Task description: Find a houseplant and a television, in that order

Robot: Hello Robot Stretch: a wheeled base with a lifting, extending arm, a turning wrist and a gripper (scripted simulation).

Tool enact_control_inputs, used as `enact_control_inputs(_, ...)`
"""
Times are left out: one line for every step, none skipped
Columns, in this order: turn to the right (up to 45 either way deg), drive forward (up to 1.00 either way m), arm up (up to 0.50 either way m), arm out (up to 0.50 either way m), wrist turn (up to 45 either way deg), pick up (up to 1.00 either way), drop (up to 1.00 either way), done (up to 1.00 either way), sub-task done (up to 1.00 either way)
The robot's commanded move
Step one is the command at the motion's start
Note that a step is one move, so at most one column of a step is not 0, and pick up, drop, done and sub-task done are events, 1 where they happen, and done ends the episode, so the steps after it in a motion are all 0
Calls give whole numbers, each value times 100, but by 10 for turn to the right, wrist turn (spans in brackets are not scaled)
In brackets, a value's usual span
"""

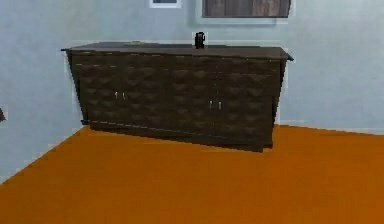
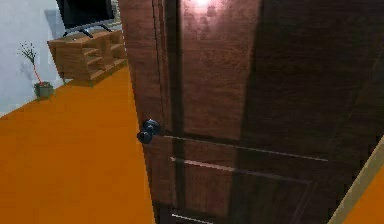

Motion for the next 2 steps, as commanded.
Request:
enact_control_inputs(150,0,0,0,0,0,0,0,0)
enact_control_inputs(0,50,0,0,0,0,0,0,0)
